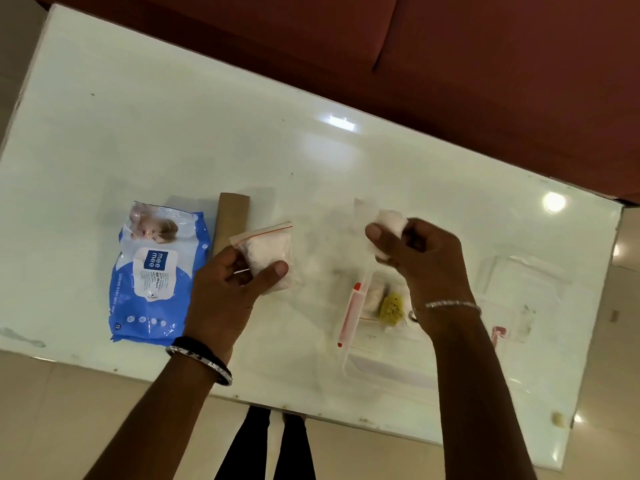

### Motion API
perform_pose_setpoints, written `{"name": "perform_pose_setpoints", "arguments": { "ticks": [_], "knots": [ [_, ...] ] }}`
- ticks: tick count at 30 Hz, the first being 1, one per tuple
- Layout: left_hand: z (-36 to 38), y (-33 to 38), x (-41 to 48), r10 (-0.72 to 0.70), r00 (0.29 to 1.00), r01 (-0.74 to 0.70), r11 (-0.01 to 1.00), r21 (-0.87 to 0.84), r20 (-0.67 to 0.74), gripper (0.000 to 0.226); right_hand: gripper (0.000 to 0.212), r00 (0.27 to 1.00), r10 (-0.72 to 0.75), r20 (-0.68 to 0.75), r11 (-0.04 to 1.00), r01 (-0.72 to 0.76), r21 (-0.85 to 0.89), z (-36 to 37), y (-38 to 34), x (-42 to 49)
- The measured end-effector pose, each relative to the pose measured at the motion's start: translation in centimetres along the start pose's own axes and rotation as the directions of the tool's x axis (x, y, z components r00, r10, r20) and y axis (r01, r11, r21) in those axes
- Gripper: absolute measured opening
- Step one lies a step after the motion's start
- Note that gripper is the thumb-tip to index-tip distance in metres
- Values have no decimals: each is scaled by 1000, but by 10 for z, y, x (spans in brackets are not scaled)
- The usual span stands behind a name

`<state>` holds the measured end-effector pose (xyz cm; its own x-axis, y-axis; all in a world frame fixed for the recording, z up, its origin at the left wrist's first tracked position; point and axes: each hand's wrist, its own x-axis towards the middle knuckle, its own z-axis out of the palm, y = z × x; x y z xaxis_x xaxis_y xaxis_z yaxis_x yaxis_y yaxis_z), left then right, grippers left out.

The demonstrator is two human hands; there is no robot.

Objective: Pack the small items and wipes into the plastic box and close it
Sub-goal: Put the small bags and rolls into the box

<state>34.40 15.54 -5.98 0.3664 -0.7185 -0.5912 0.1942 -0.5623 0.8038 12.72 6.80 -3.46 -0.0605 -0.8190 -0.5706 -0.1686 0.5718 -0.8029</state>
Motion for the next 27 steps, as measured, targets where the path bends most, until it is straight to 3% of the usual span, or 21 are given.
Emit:
{"name": "perform_pose_setpoints", "arguments": {
  "ticks": [4, 8, 11, 14, 16, 19, 22, 27],
  "knots": [
    [14, 2, -13, 1, 997, -1, 1000, -6, 77, 44, 52, 996, 92, 12, 973, -92, 213, -35, 22, -45],
    [28, 0, -24, -2, 991, 2, 1000, 2, 135, 46, 42, 988, 142, -57, 905, -106, 413, -69, 49, -75],
    [38, -3, -33, -7, 987, 5, 1000, 13, 161, 46, 24, 984, 165, -74, 872, -110, 477, -87, 66, -88],
    [43, -7, -42, -7, 985, 2, 999, 34, 172, 43, 34, 965, 255, -61, 853, -195, 484, -94, 81, -93],
    [45, -10, -48, -18, 984, 11, 999, 41, 179, 41, 49, 949, 305, -79, 878, -247, 410, -94, 88, -94],
    [46, -14, -57, -33, 982, 26, 999, 42, 188, 39, 39, 937, 330, -114, 923, -296, 244, -89, 94, -90],
    [47, -16, -63, -43, 982, 34, 998, 49, 186, 39, 47, 936, 313, -160, 949, -314, 18, -84, 98, -83],
    [51, -18, -69, -36, 983, 23, 997, 74, 178, 40, 46, 919, 213, -333, 891, -323, -320, -78, 113, -63]
  ]
}}
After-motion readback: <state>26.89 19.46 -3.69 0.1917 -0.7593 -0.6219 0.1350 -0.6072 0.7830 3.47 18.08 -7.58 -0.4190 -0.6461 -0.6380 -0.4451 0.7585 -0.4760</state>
